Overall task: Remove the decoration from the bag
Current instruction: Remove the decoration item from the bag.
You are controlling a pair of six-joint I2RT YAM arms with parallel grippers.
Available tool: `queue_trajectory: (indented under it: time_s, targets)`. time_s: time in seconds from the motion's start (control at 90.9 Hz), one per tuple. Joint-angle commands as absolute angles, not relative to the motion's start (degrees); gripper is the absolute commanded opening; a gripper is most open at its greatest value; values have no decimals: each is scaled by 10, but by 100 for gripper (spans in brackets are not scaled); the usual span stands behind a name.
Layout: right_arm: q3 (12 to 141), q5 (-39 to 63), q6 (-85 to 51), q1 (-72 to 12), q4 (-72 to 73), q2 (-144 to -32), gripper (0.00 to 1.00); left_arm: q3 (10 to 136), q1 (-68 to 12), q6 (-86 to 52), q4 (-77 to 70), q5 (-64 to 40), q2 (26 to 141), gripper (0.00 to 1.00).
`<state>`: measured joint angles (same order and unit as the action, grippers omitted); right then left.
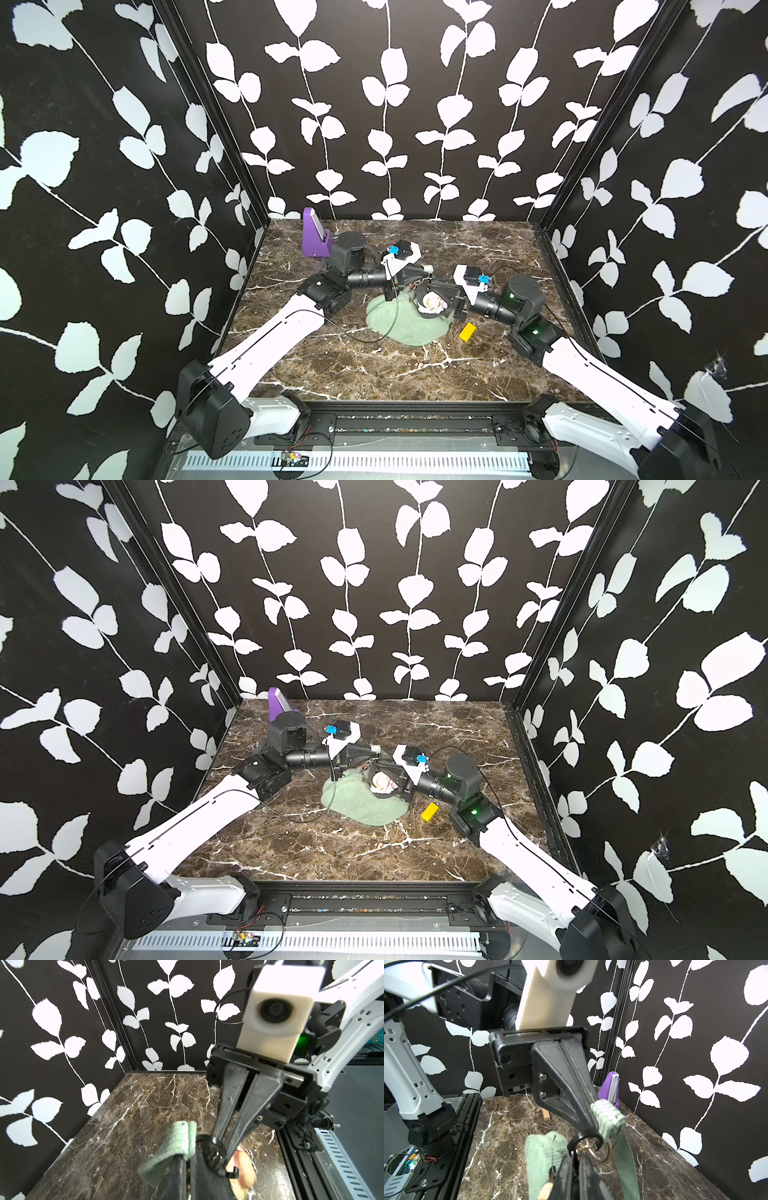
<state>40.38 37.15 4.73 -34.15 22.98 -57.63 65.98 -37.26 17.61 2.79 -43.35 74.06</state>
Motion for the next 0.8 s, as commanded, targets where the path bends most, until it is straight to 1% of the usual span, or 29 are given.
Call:
queue_trajectory:
  time_s: [0.0,0.132,0.22,0.528,0.627,0.792]
  targets:
    - [410,381,54,-344,246,-562,9,674,-372,171,39,-419,743,0]
    - [410,373,60,-345,227,-558,9,674,-372,148,6,-310,738,0]
    - [415,344,67,-344,194,-554,9,678,-372,151,2,-226,729,0]
    - [439,256,101,-342,72,-520,9,660,-372,205,-16,3,686,0]
    - [454,211,102,-341,23,-517,9,651,-372,221,-27,38,672,0]
    - [470,142,99,-329,-46,-541,9,636,-372,232,-26,46,651,0]
